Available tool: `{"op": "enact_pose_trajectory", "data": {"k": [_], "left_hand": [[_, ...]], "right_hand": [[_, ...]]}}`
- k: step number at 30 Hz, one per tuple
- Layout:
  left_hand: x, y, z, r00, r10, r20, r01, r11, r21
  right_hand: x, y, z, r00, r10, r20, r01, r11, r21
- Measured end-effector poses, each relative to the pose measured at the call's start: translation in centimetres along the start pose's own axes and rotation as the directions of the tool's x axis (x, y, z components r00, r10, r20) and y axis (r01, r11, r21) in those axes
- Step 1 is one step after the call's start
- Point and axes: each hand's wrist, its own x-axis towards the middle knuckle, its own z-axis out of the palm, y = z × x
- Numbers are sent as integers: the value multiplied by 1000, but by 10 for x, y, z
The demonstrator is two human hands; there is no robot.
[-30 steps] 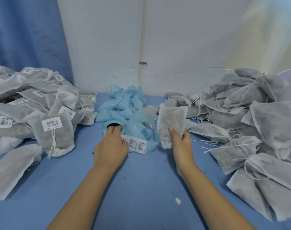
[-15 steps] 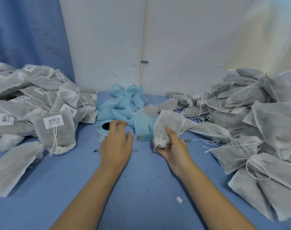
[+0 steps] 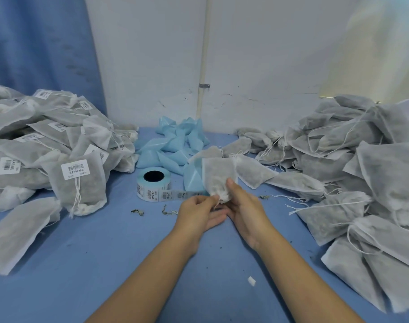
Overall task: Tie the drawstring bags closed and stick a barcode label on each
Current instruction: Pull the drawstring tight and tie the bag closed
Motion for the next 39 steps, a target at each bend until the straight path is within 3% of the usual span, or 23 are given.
{"op": "enact_pose_trajectory", "data": {"k": [4, 9, 14, 18, 25, 31, 39], "left_hand": [[3, 4, -4, 1000, -22, -15, 22, 999, -26], [4, 2, -3, 999, 31, -16, -31, 999, 40], [3, 3, -8, 992, 83, 93, -87, 995, 37], [2, 5, -13, 981, 79, 176, -73, 997, -39], [2, 0, -8, 975, 151, 165, -174, 976, 133], [4, -5, -2, 979, 151, 135, -175, 966, 193], [2, 0, 1, 985, 99, 139, -130, 962, 240]], "right_hand": [[0, -1, -1, 1000, 17, -11, -17, 1000, -9], [0, 6, 3, 990, -79, -117, 58, 983, -174], [0, 10, 7, 973, -145, -179, 104, 970, -220], [-5, 10, 7, 979, -168, -114, 152, 978, -141], [-11, 10, 8, 985, -172, -2, 169, 968, -188], [-10, 8, 8, 988, -124, -97, 114, 988, -103], [-8, 4, 8, 989, -87, -122, 79, 995, -68]]}}
